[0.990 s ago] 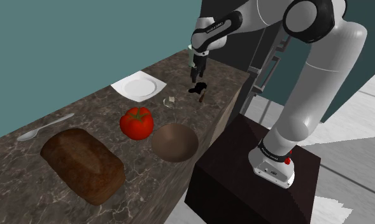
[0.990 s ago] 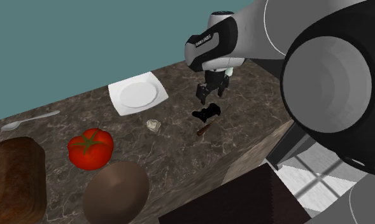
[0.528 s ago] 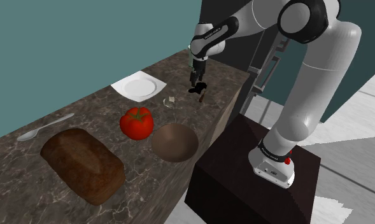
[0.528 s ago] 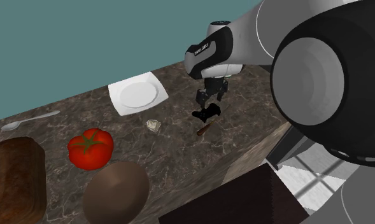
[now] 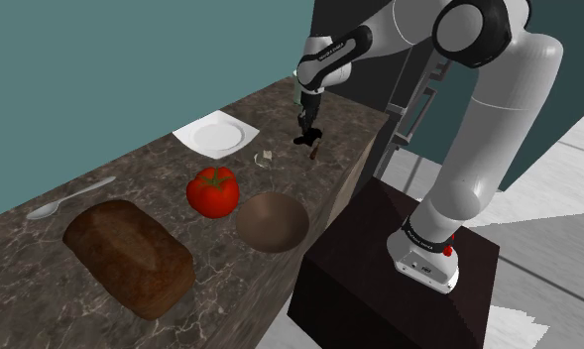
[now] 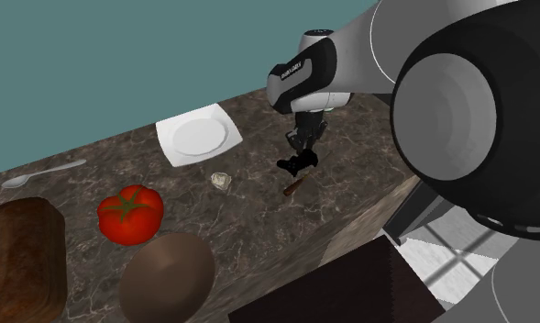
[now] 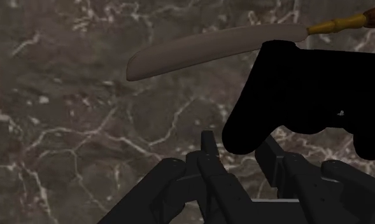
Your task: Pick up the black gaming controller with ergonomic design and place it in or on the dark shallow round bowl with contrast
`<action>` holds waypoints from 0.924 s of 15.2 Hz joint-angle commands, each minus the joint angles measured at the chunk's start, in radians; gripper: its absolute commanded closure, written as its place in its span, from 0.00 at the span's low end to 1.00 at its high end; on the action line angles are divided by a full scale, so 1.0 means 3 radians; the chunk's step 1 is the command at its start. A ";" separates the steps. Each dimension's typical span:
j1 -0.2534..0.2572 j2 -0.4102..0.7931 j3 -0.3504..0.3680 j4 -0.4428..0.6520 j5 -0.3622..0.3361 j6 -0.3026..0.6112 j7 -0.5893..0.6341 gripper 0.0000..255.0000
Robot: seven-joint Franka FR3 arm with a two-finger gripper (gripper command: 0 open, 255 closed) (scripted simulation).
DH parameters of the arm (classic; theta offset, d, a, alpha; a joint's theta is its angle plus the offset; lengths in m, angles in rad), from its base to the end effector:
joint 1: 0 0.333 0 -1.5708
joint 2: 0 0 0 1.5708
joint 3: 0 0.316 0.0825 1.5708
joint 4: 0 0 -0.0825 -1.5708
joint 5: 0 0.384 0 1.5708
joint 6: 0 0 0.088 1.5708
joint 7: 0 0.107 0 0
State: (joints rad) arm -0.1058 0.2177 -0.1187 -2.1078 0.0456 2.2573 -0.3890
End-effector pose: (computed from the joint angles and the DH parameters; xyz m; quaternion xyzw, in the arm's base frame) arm 0.5519 -0.1238 0.3088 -0.9971 -0.0681 0.0303 0.0141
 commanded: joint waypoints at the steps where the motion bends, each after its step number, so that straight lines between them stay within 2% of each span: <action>1: 0.0006 0.0008 0.0009 -0.0008 0.0004 -0.0003 -0.0001 1.00; 8: 0.0007 0.0008 0.0009 -0.0008 0.0004 -0.0003 -0.0001 1.00; 14: 0.0013 -0.0151 0.0001 0.0076 -0.0025 -0.0244 0.0021 1.00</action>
State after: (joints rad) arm -0.1021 0.1807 -0.1178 -2.0903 0.0397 2.1978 -0.3834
